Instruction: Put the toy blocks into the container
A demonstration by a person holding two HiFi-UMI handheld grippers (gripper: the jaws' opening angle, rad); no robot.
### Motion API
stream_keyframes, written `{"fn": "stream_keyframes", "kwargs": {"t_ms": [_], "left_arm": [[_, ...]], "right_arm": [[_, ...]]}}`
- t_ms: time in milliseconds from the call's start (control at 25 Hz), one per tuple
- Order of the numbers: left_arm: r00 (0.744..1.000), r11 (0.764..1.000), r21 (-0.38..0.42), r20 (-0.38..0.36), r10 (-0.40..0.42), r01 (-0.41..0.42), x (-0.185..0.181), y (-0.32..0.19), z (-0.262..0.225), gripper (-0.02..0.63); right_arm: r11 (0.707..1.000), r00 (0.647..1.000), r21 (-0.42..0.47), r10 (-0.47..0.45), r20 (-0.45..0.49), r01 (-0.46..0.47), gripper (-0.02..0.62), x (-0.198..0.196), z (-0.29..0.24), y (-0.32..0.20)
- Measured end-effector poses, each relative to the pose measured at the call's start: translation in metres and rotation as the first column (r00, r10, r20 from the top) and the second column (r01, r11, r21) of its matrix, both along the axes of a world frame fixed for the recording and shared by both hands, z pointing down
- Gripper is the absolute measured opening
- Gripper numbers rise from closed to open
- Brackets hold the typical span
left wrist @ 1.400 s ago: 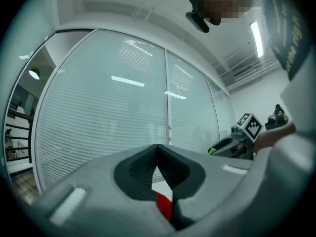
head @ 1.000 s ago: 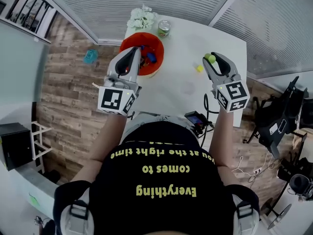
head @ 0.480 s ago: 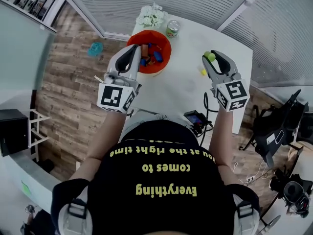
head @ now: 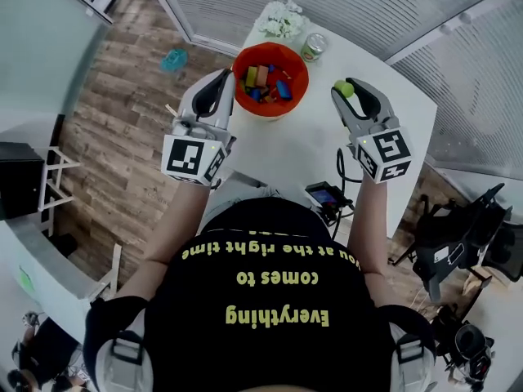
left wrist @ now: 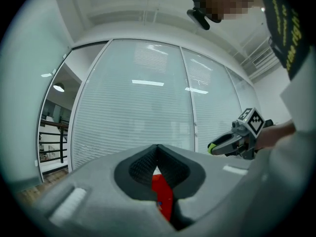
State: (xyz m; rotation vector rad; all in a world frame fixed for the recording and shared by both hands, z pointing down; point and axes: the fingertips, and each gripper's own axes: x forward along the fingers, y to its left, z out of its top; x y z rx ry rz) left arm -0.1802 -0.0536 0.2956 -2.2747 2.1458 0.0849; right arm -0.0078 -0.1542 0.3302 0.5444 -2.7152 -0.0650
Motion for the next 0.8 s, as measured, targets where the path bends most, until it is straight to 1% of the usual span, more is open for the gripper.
{"fn": "stream_keyframes", "kwargs": {"t_ms": [360,600,800], "left_arm": [[0.996,0.995,-0.02,-0.003,-0.094,0.093,-0.026,0.023,0.009,-0.003],[0.992,0.992,-0.032,-0.01,-0.126,0.126,-0.033,0.033,0.013,-0.003],[0.991,0.99,-0.042,-0.022,-0.135,0.134,-0.037,0.035,0.017,-0.003]], "right_arm": [[0.993,0.993,-0.014,-0.115,0.004,0.115,0.149,-0.045,0.005,0.013],[0.987,0.987,-0.033,-0.16,-0.003,0.16,0.149,-0.06,0.011,0.02],[0.979,0.98,-0.05,-0.197,-0.016,0.195,0.149,-0.075,0.017,0.026]]}}
